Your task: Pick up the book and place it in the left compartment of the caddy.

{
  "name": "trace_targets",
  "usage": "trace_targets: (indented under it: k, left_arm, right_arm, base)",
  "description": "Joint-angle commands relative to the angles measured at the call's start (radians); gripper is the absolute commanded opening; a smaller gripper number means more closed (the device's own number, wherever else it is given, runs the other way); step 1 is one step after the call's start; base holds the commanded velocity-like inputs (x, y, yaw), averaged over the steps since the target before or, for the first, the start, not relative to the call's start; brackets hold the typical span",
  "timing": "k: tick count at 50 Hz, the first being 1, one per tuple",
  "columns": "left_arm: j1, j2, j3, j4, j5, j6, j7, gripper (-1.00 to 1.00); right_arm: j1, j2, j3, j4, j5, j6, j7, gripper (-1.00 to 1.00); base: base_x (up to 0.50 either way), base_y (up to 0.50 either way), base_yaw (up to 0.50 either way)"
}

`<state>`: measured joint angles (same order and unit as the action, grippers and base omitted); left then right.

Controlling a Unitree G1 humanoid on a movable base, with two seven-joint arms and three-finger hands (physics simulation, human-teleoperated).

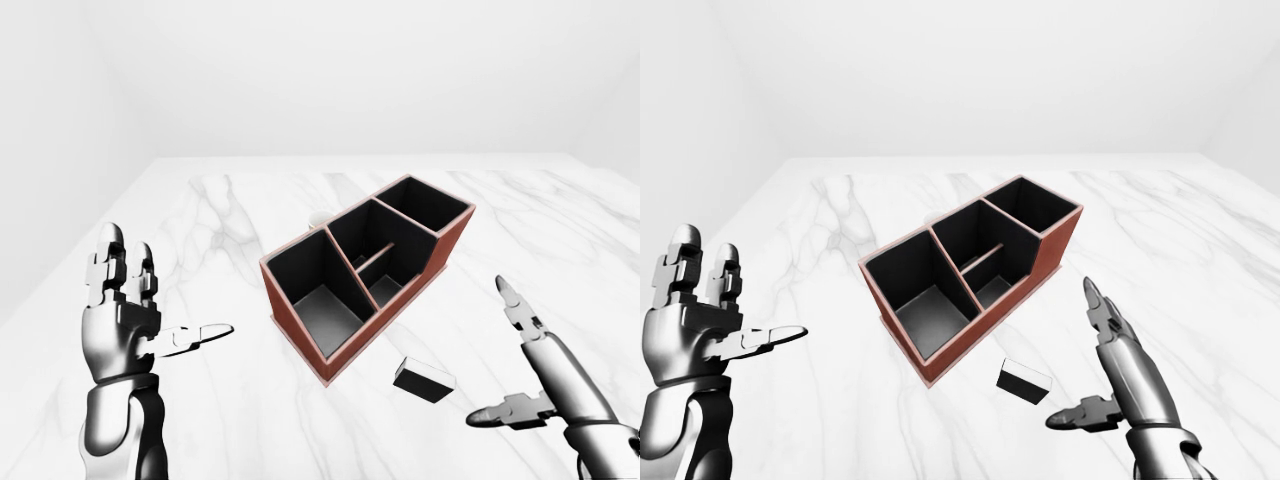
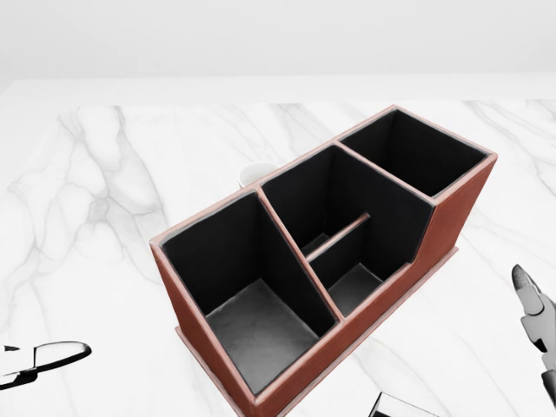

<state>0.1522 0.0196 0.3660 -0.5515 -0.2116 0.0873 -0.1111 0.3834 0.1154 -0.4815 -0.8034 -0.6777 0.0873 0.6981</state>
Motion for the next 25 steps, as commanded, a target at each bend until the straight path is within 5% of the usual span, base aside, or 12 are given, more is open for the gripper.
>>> trace_targets:
  k: [1,25]
  left_arm:
    - [0.002,-0.002,-0.001,-0.005,0.001,0.0,0.0,1.0]
    - [-0.008,0.004,-0.005,0.01,0.002,0.0,0.008,1.0]
  right_arm:
    - [-0.034,-0.042,-0.027,0.101,0.012,0.0,0.0,1.0]
    - [-0.081,-0.122,0.014,0.233,0.003,0.0,0.0,1.0]
  base:
    - [0.0,0.0,0.0]
    - [0.0,0.0,0.0]
